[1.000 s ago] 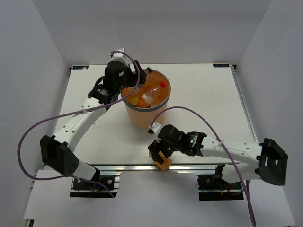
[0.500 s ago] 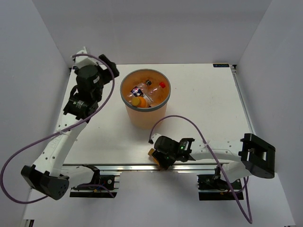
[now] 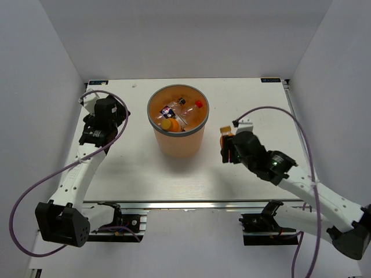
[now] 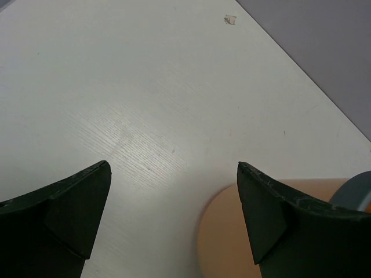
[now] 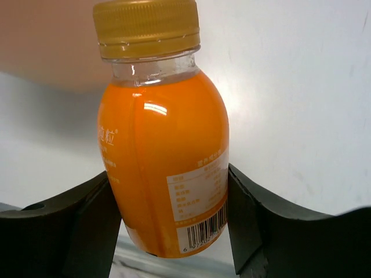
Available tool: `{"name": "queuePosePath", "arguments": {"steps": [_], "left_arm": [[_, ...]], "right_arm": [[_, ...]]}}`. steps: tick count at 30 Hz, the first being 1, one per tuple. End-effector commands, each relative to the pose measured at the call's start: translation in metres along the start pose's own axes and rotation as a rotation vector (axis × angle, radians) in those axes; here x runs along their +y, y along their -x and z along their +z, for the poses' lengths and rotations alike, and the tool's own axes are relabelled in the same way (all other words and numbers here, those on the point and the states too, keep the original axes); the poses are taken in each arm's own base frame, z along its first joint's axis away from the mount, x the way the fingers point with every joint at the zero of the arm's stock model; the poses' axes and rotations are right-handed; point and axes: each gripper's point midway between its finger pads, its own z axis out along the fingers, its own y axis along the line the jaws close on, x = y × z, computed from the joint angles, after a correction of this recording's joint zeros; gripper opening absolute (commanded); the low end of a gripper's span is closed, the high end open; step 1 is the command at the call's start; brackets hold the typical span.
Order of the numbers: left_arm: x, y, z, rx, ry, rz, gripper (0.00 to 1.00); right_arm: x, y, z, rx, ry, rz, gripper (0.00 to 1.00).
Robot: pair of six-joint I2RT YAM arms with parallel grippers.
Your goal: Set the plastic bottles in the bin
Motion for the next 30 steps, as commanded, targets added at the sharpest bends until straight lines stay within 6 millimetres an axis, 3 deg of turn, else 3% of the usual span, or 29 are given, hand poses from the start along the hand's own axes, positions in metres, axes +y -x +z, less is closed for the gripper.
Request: {"name": "queuePosePath", "arguments": {"steps": [1,2,4,5,6,8,9,13,16,22,25,26,27,28,29,30], "left_arm": [[0.006,0.017,-0.014,-0.062,-0.007,-0.064,0.98],[0.007,0.019,-0.017,-0.071,-0.007,-0.066,0.98],[0.010,0.017,-0.018,-0.071,-0.003,-0.058,0.98],[0.011,0.018,-0.020,-0.072,-0.002,-0.057,0.98],[0.013,0.018,-0.021,-0.072,0.002,-0.058,0.98],[0.014,0.016,-0.023,-0.064,-0.003,-0.046,0.98],[0.013,0.018,-0.026,-0.070,-0.012,-0.050,0.98],[0.019,0.024,-0.032,-0.090,0.004,-0.043,0.98],[0.018,0.027,-0.036,-0.097,-0.005,-0.047,0.98],[0.014,0.031,-0.036,-0.100,-0.012,-0.055,0.98],[0.016,0.031,-0.033,-0.105,0.007,-0.057,0.98],[0.017,0.030,-0.031,-0.103,0.015,-0.053,0.98],[0.019,0.028,-0.030,-0.099,0.024,-0.049,0.98],[0.020,0.027,-0.028,-0.099,0.032,-0.046,0.98],[0.023,0.025,-0.026,-0.097,0.046,-0.041,0.98],[0.025,0.023,-0.025,-0.094,0.058,-0.039,0.98]], "right_arm": [[0.019,0.116,-0.048,-0.369,0.103,0.053,0.39],[0.031,0.146,-0.067,-0.447,0.169,0.050,0.38],[0.051,0.180,-0.075,-0.518,0.230,-0.019,0.42],[0.066,0.208,-0.096,-0.569,0.301,-0.045,0.45],[0.079,0.209,-0.080,-0.520,0.307,-0.096,0.48],[0.094,0.238,-0.089,-0.557,0.343,-0.120,0.53],[0.107,0.240,-0.070,-0.520,0.348,-0.142,0.58],[0.119,0.251,-0.048,-0.431,0.310,-0.151,0.89],[0.123,0.258,-0.043,-0.439,0.312,-0.141,0.89],[0.111,0.261,-0.047,-0.455,0.318,-0.151,0.89],[0.084,0.252,-0.036,-0.415,0.267,-0.099,0.89],[0.057,0.254,-0.033,-0.418,0.212,-0.048,0.89],[0.042,0.252,-0.029,-0.419,0.189,0.007,0.89],[0.013,0.235,-0.009,-0.376,0.137,0.046,0.89],[-0.002,0.236,-0.017,-0.411,0.122,0.087,0.89],[-0.016,0.228,-0.013,-0.406,0.094,0.136,0.89]]}}
